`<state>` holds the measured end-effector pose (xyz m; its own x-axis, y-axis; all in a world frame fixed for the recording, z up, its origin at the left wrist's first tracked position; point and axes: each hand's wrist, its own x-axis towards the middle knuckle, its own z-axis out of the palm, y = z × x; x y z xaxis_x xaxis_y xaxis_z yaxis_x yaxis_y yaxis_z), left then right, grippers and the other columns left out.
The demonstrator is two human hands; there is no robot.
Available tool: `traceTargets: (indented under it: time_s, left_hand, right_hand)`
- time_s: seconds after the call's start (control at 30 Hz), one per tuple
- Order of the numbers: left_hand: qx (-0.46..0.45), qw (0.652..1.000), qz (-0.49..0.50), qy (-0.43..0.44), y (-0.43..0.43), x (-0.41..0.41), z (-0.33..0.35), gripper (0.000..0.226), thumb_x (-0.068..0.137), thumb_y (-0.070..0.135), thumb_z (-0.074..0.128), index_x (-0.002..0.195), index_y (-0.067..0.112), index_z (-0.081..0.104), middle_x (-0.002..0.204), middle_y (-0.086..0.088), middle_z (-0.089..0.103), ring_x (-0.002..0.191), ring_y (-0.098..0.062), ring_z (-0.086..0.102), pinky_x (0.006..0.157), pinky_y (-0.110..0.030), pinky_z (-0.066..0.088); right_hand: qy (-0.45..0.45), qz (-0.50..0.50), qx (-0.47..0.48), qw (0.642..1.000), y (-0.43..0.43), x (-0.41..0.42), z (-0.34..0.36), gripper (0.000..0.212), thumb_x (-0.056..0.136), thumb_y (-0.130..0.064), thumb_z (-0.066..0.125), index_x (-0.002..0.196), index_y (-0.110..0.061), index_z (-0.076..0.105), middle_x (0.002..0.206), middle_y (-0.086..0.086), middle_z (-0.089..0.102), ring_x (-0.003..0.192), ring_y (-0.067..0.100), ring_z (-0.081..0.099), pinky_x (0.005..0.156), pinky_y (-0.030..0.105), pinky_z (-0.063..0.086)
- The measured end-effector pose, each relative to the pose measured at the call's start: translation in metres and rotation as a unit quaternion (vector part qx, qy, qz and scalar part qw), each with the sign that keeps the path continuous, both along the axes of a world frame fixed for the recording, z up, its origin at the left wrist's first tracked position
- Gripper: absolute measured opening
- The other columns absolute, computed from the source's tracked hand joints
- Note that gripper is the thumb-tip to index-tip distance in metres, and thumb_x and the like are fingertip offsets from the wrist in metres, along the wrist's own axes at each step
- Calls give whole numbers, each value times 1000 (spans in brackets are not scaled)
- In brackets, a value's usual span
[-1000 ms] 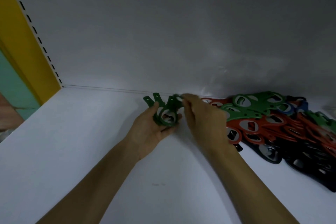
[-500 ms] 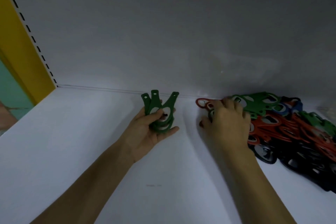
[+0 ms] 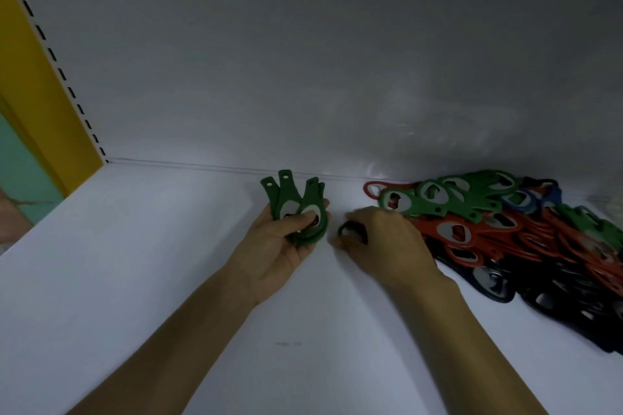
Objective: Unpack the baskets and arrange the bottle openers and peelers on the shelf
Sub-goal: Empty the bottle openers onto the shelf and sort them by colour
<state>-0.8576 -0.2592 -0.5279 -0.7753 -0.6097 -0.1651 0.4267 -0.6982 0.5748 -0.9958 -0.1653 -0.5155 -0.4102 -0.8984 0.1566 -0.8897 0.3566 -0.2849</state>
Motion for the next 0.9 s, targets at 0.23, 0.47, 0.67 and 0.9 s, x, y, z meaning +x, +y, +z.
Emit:
traceTargets:
  time_s: [0.23, 0.47, 0.67, 0.9]
  left_hand:
    - [11, 1000, -20, -7, -1, 4, -1, 42, 75, 1, 59, 116, 6, 61, 107, -18, 70, 94, -35, 69, 68, -43, 59]
    - [-25, 993, -68, -95, 3, 0, 4, 45, 82, 30, 59, 118, 4, 60, 107, -21, 69, 92, -33, 70, 65, -38, 58]
    - [-2, 997, -48, -53, -2, 5, 2, 46, 83, 33, 57, 119, 5, 61, 99, -15, 71, 86, -26, 71, 71, -40, 59]
    - [-4, 997, -40, -68, 0, -1, 1, 39, 72, 3, 62, 110, 9, 63, 101, -14, 72, 81, -23, 72, 61, -30, 57]
  right_hand:
    - [81, 26, -30, 996, -4, 9, 4, 27, 97, -8, 43, 114, -14, 63, 98, 6, 69, 80, 20, 65, 73, 28, 52]
    - [76, 55, -397, 913, 0, 30, 12, 26, 91, -7, 51, 112, -4, 66, 86, 12, 73, 69, 21, 70, 69, 26, 57]
    - [-284, 135, -334, 889, -16, 56, 2, 28, 98, -21, 43, 125, -19, 46, 96, -8, 69, 86, 3, 68, 74, 21, 57]
    - [-244, 5, -384, 890, -10, 12, 5, 20, 93, -2, 51, 98, -19, 59, 91, -9, 65, 86, 6, 64, 75, 21, 53]
